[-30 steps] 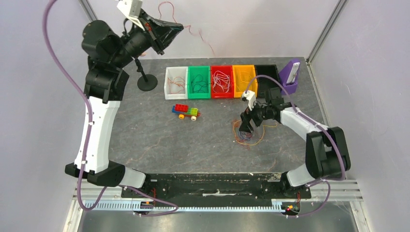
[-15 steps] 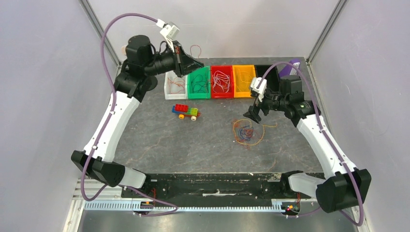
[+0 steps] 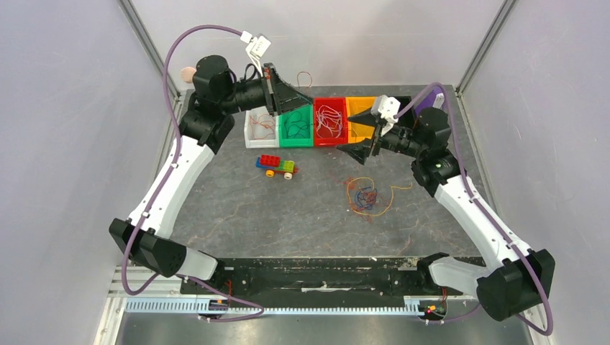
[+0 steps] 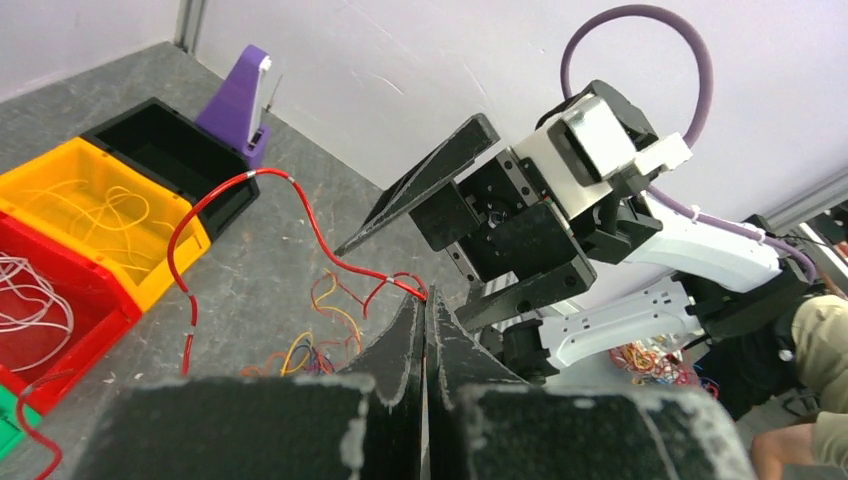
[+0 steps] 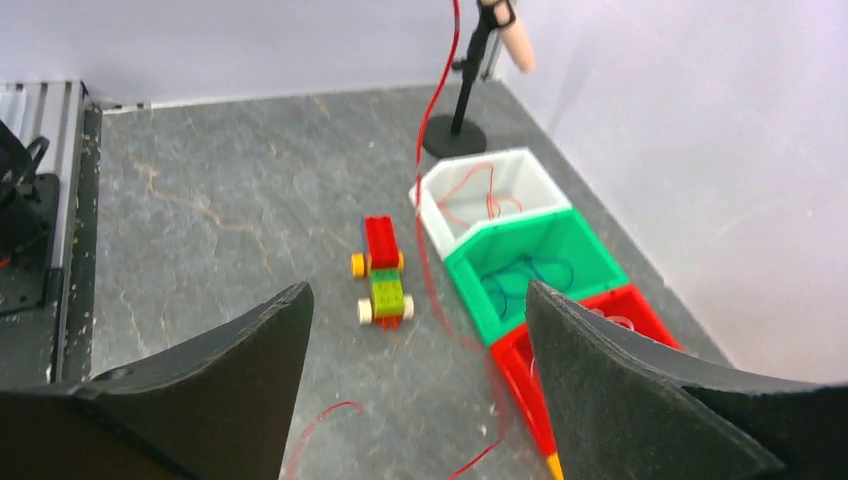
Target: Untangle the cables
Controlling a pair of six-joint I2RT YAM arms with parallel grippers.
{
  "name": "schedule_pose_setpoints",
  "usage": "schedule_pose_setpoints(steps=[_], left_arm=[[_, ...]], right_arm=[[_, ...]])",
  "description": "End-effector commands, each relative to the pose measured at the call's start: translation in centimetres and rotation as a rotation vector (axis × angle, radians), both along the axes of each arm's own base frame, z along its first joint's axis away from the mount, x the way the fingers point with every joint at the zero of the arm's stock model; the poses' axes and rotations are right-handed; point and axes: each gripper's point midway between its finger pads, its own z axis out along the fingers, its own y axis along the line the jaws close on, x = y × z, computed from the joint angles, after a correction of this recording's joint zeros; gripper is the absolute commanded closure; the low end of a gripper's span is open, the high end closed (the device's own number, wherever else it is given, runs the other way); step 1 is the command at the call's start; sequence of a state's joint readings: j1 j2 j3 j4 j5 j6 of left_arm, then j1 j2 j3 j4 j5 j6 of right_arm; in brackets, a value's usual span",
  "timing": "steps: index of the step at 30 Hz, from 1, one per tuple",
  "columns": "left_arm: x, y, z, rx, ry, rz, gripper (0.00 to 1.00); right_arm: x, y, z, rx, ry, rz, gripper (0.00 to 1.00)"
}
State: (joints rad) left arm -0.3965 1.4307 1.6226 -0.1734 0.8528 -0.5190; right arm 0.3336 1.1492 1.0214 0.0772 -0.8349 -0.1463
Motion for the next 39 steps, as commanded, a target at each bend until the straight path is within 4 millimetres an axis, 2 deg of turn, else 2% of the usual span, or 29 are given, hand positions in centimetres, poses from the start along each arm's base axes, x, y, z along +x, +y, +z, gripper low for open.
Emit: schedule_pose_setpoints(steps=[1,2,5,10,11,13,15,19,22,25,26,28,31,35,39], left_arm=[[-0.8,-0.7,0.7,-0.052,0.045,-0.059,0.98],[-0.9,-0.7,0.7,-0.054,0.048,-0.061,0.98],[-0.8,-0.8,0.7,-0.061,0.054,-0.056,0.98],[-0.5,-0.8,1.4,-0.087,0.061,-0.048,0.98],[-0.5,-0.8,1.6,-0.095,0.066,-0.051,0.98],[-0.5,-0.9,1.7,-0.103,0.072,-0.058,0.98],[-0.4,-0.9,1.7,-0.106,0.079,-0.059,0.98],[-0.4,-1.0,1.7,-0.107,0.082,-0.059,0.98],[-0.3,-0.9,1.7,-0.107,0.082,-0.052,0.98],[-0.2,-0.8,1.4,-0.101,0.087,-0.049,0.98],[-0.2,-0.8,1.3,-0.099,0.087,-0.049,0.98],[-0.2,-0.7,1.3,-0.095,0.082,-0.048,0.98],[-0.3,-0.6,1.2,-0.089,0.078,-0.046,0.98],[-0.7,-0.5,1.2,-0.084,0.07,-0.054,0.98],[-1.5,-0.6,1.3,-0.089,0.067,-0.09,0.98]], right_arm=[[0.3,1.4,4.2,0.106,-0.134,0.019,0.22],[0.3,1.8,4.4,0.108,-0.14,0.028,0.27],[0.1,2.5,4.1,0.098,-0.142,0.052,0.51],[-0.4,3.3,2.3,0.043,-0.115,0.088,0.69],[-0.5,3.5,2.0,0.037,-0.108,0.094,0.67],[-0.4,3.7,1.8,0.031,-0.097,0.088,0.51],[-0.3,4.0,1.8,0.032,-0.099,0.087,0.52],[0.1,4.0,2.4,0.043,-0.116,0.072,0.75],[0.0,3.9,2.8,0.047,-0.126,0.071,1.0],[-0.5,3.7,2.9,0.042,-0.138,0.073,1.0],[-0.9,3.6,3.0,0.036,-0.145,0.08,0.97],[-1.6,3.3,3.2,0.022,-0.17,0.091,0.86],[-2.2,2.5,3.8,0.002,-0.206,0.068,0.61],[-2.2,1.4,4.7,-0.018,-0.247,0.004,0.49],[-0.6,1.6,3.7,-0.046,-0.221,-0.023,0.37]])
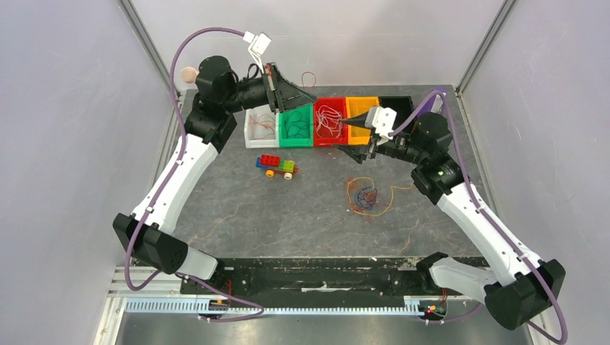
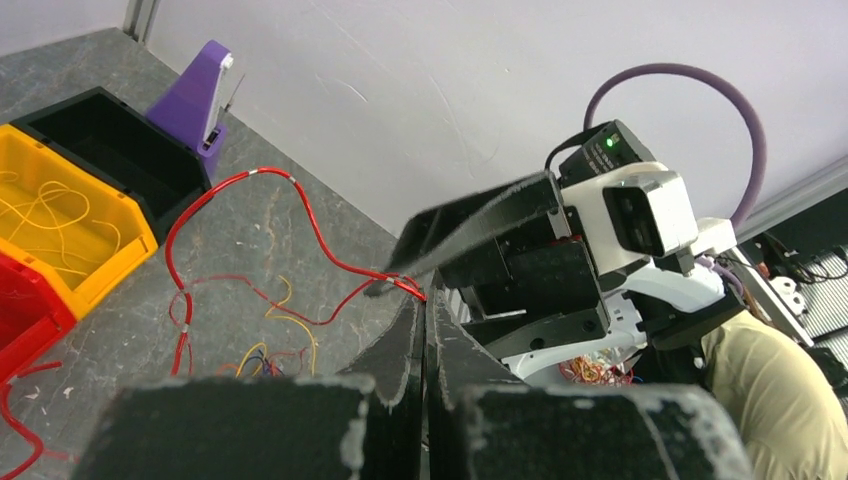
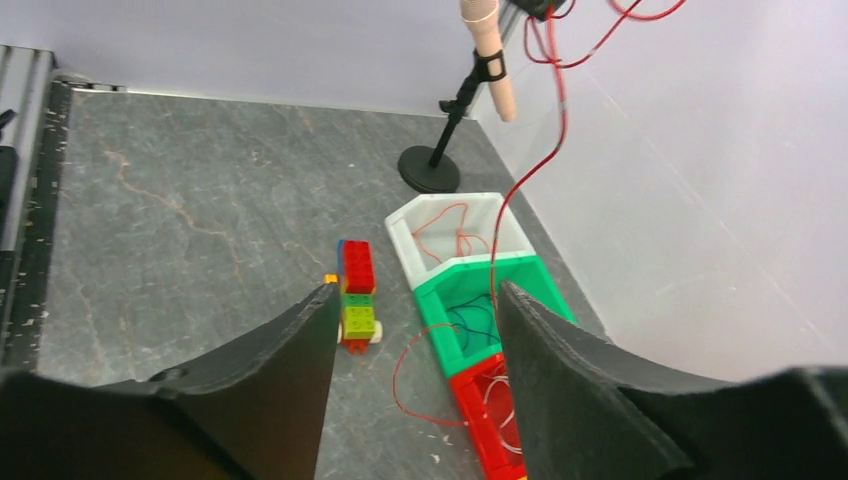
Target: Untangle the cables
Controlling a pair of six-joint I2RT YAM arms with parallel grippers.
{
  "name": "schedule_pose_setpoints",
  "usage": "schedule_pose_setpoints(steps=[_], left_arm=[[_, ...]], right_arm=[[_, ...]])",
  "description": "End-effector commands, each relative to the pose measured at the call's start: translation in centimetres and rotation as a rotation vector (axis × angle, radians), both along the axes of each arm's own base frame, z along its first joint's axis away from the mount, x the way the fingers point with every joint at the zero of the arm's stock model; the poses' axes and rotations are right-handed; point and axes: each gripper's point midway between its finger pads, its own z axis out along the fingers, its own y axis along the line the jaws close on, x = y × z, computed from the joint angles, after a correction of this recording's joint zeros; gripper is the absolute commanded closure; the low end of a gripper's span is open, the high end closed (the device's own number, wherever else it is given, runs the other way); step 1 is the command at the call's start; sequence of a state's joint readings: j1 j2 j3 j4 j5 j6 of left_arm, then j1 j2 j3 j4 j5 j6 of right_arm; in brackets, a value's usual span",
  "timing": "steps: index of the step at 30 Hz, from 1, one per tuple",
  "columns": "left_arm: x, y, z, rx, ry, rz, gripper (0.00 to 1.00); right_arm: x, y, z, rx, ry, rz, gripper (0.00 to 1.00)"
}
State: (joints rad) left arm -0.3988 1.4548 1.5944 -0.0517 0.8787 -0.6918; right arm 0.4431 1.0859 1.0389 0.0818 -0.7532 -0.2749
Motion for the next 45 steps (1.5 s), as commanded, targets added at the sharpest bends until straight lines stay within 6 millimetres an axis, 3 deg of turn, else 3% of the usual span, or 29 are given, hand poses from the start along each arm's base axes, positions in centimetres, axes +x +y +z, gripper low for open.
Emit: schedule_pose_setpoints(steps=[1,5,6,10,11,12,17,22,25,28,35,36,39,40,45], left_arm=[[-1.8,0.2,0.8,-0.02,-0.025,-0.062,0.98],[-2.3,0.2,1.5,-0.043,-0.037,-0.089,0.98],[-2.3,0.2,1.5,-0.046,-0.034,-0.092,0.98],[-1.8,0.3,1.1,-0.043,-0.005,-0.065,0.98],[-1.3,0.3,0.6,-0.038,0.013,-0.045,0.98],[-0.8,0.4,0.0,-0.03,0.033,-0.016,0.98],[1.5,0.6,-6.9,0.074,0.237,0.091,0.98],[0.0,-1.2,-12.3,0.123,0.404,0.008,0.98],[-3.0,-3.9,-12.9,0.137,0.398,-0.123,0.98],[-5.1,-5.5,-11.8,0.082,0.38,-0.235,0.98],[-5.3,-5.3,-12.6,0.063,0.393,-0.244,0.98],[-5.0,-5.1,-12.2,0.054,0.376,-0.243,0.94],[-2.9,-3.2,-11.0,0.038,0.325,-0.175,0.57],[-1.8,-2.1,-10.6,0.036,0.304,-0.137,0.49],[1.9,3.0,-8.5,0.074,0.159,0.027,0.31]], right_arm=[[2.1,0.1,0.4,-0.028,-0.009,-0.053,0.35],[3.8,1.1,-0.7,-0.04,0.029,-0.046,0.35],[4.1,1.3,-0.5,-0.032,0.026,-0.044,0.43],[3.4,1.9,0.5,-0.001,0.014,0.006,0.93],[2.9,1.9,0.7,0.01,0.003,0.022,1.0],[2.2,1.7,1.3,0.028,-0.01,0.032,1.0],[-0.6,0.8,4.6,0.14,-0.104,0.052,1.0],[-1.5,0.1,8.5,0.255,-0.135,0.039,1.0],[-1.4,0.2,9.7,0.317,-0.101,0.042,1.0],[-0.3,0.0,9.9,0.339,-0.09,-0.002,1.0],[0.5,-1.2,10.6,0.391,-0.056,-0.05,1.0],[0.8,-1.6,10.6,0.4,-0.048,-0.07,1.0],[2.7,-3.7,9.9,0.417,-0.012,-0.156,1.0],[3.3,-4.4,9.7,0.423,0.0,-0.186,1.0],[6.5,-8.3,8.2,0.416,0.042,-0.334,1.0]])
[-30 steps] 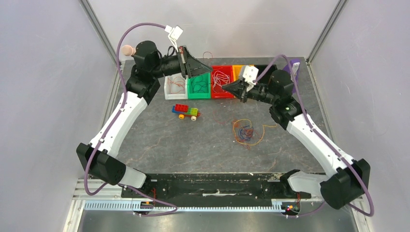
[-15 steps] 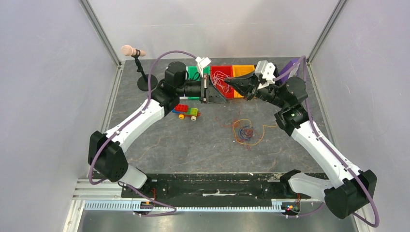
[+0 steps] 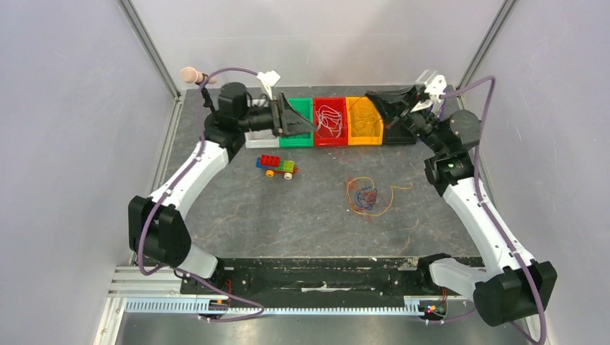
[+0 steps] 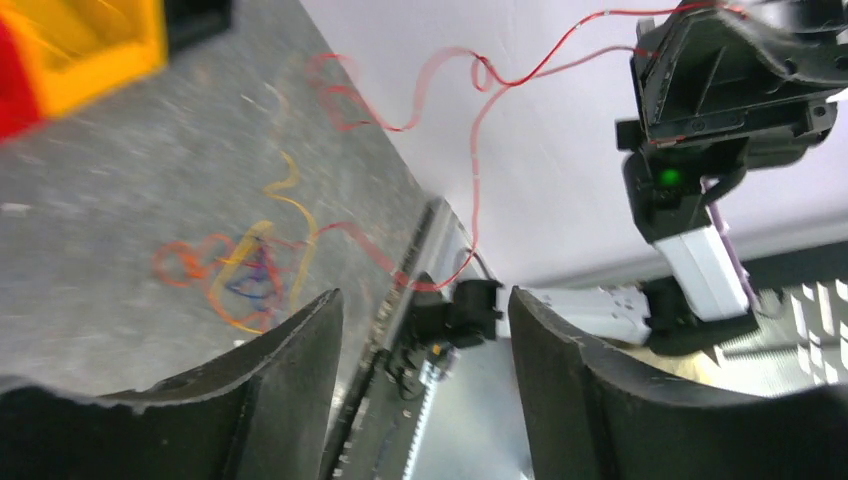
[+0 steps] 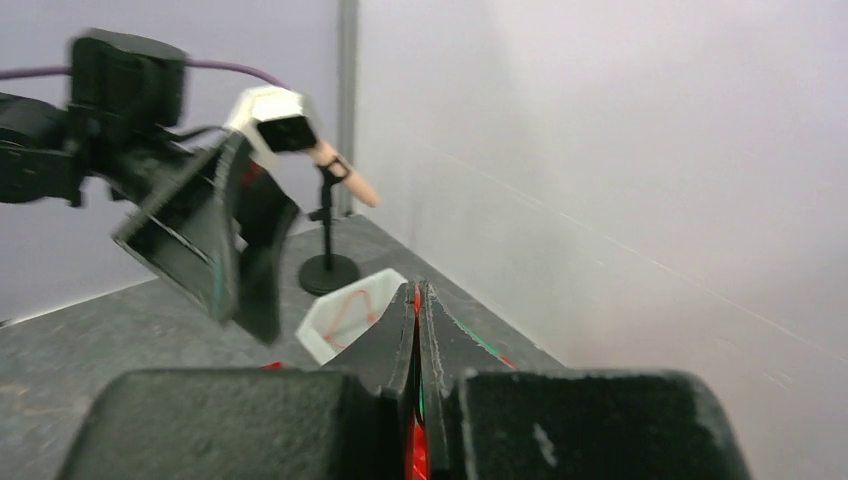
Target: Untangle the cables
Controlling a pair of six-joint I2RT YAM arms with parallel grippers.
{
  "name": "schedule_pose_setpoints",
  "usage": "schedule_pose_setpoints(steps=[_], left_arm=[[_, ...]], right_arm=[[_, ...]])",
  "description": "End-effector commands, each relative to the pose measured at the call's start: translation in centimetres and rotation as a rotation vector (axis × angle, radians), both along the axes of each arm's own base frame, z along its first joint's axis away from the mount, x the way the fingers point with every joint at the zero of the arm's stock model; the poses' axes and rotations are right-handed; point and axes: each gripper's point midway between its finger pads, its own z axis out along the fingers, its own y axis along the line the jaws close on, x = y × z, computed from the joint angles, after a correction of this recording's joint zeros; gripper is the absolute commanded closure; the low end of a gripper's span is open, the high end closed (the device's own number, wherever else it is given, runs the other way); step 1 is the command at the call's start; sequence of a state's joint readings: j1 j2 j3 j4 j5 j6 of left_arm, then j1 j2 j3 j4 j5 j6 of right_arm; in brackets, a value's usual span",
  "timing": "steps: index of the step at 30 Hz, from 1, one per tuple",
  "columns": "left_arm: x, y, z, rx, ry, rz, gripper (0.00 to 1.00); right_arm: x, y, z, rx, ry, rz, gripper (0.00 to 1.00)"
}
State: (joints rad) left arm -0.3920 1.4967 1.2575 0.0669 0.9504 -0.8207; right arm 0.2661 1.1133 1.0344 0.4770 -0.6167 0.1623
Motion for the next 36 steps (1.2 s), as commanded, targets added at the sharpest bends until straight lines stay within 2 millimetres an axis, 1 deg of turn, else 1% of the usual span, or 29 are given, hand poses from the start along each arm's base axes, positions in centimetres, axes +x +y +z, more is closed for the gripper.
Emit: schedule_pose_setpoints(steps=[1,3,4,7,10,14,19,21,22,23,25,26,27,28,29,31,34,36], left_arm=[[1.6,4.4,4.6,0.032,-0.238,0.094,0.29],[2.1,5.3,4.8,0.068,-0.285,0.133,0.28],[2.0,5.5,4.8,0.08,-0.303,0.142,0.28],[1.8,5.8,4.6,0.093,-0.321,0.163,0.27],[1.6,6.0,4.4,0.094,-0.324,0.171,0.27],[1.3,6.0,4.2,0.104,-0.326,0.162,0.27],[1.3,6.1,4.0,0.11,-0.318,0.158,0.27],[1.4,6.1,3.8,0.114,-0.315,0.161,0.27],[1.4,6.1,3.7,0.115,-0.311,0.16,0.27],[1.4,6.1,3.6,0.117,-0.307,0.159,0.27],[1.3,6.1,3.4,0.122,-0.3,0.156,0.27],[1.3,6.1,3.3,0.127,-0.298,0.155,0.27],[1.3,6.2,3.2,0.132,-0.3,0.153,0.27],[1.2,6.2,3.1,0.138,-0.299,0.152,0.27],[1.2,6.3,3.1,0.144,-0.304,0.155,0.27],[1.2,6.4,2.9,0.153,-0.303,0.159,0.27],[1.1,6.5,2.5,0.164,-0.294,0.159,0.27],[1.0,6.5,2.3,0.167,-0.29,0.159,0.27]], right_arm=[[2.1,-3.4,0.7,0.046,0.018,-0.128,1.0],[3.1,-4.4,0.3,0.029,0.015,-0.177,1.0],[3.7,-5.1,0.0,0.023,0.015,-0.216,1.0],[5.9,-6.9,-0.9,-0.012,0.015,-0.32,1.0],[8.5,-9.0,-1.9,-0.036,0.03,-0.434,1.0],[11.5,-10.9,-3.1,-0.086,0.04,-0.505,1.0],[15.1,-12.8,-5.8,-0.145,0.075,-0.544,1.0],[16.8,-13.8,-7.1,-0.158,0.103,-0.565,1.0],[17.7,-13.8,-8.2,-0.166,0.124,-0.564,1.0],[18.8,-15.3,-8.9,-0.174,0.142,-0.594,1.0],[20.9,-16.4,-10.5,-0.177,0.175,-0.613,1.0],[21.9,-16.7,-10.9,-0.177,0.187,-0.613,1.0],[22.9,-16.9,-12.1,-0.188,0.204,-0.607,1.0],[23.7,-16.9,-12.4,-0.209,0.193,-0.601,1.0],[24.5,-16.8,-13.3,-0.235,0.185,-0.592,1.0],[25.9,-17.0,-14.5,-0.279,0.16,-0.591,1.0],[28.1,-17.6,-15.9,-0.323,0.15,-0.602,1.0],[29.3,-18.1,-16.1,-0.335,0.132,-0.613,1.0]])
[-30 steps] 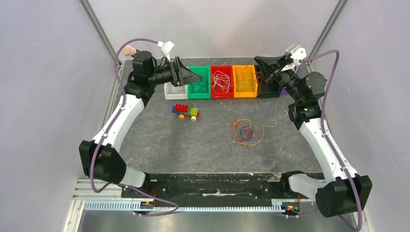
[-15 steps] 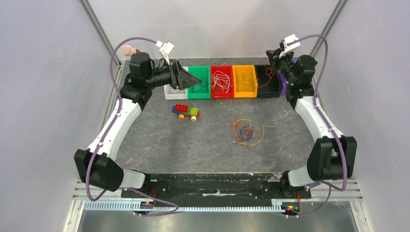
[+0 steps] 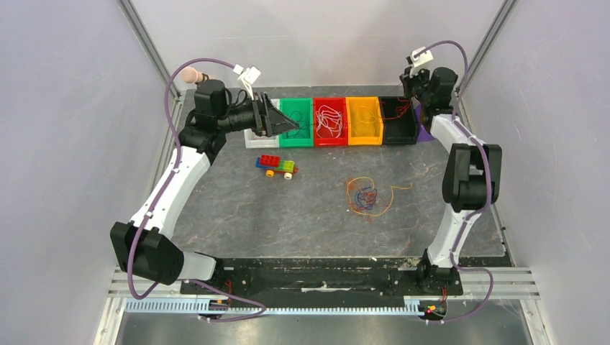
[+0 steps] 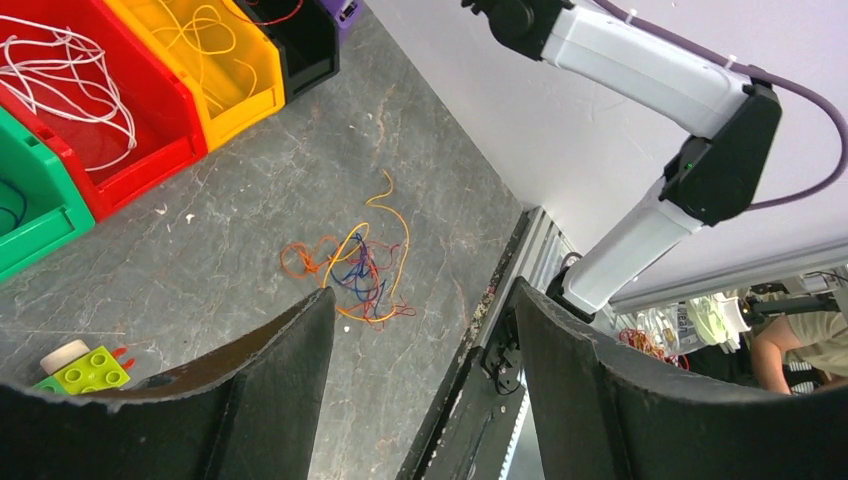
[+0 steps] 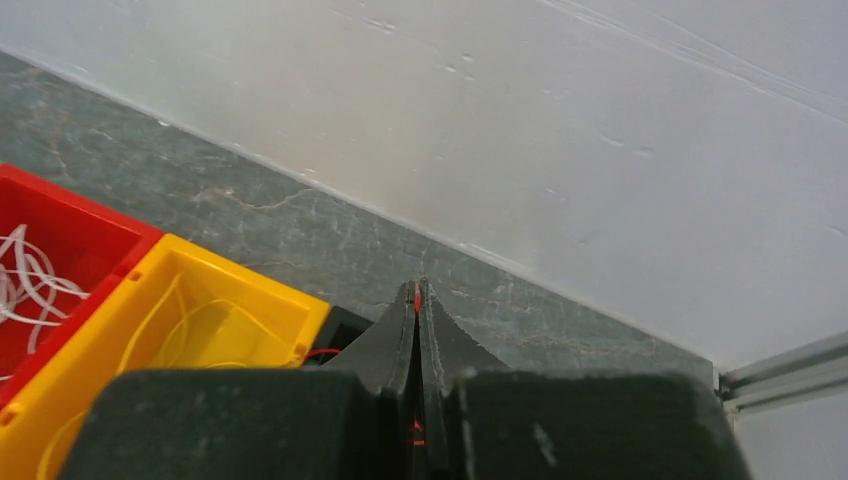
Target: Untangle the cables
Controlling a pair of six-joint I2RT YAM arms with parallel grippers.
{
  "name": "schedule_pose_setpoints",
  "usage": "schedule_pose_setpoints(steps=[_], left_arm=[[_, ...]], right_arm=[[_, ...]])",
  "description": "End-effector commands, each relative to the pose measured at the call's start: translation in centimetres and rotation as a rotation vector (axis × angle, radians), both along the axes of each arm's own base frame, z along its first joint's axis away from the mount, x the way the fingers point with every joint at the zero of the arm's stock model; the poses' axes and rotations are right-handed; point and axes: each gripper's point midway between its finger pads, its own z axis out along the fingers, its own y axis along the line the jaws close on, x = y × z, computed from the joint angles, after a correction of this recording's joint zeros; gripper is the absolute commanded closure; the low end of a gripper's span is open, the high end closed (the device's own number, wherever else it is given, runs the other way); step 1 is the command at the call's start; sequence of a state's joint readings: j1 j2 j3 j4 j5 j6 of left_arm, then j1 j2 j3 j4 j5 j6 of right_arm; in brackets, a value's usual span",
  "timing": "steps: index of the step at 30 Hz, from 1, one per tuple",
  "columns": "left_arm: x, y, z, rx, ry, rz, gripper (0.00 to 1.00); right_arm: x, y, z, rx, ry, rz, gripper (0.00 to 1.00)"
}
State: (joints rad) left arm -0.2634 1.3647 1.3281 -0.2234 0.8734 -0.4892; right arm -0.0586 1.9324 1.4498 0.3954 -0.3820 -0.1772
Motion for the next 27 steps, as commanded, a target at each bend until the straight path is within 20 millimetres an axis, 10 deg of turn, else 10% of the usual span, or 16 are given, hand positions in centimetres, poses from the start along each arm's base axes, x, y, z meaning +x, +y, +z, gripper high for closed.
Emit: schedule_pose_setpoints(steps=[1,10,27], left_arm=[[-0.2,0.3,0.1,0.026,-0.051,0.0,0.27],[0.1,0.4,-0.9,0.038,-0.03,0.003,0.27],[0.7,0.0,-0.9,0.006,-0.004,0.01,0.27]], right_arm=[[2.9,-0.6,2.9,-0.092,-0.134,0.015,1.0],[6.3,-2.2,1.7,-0.24,-0.225,-0.035,1.0],[1.3,-3.6,0.9,-0.455,-0.275,0.033,1.0]])
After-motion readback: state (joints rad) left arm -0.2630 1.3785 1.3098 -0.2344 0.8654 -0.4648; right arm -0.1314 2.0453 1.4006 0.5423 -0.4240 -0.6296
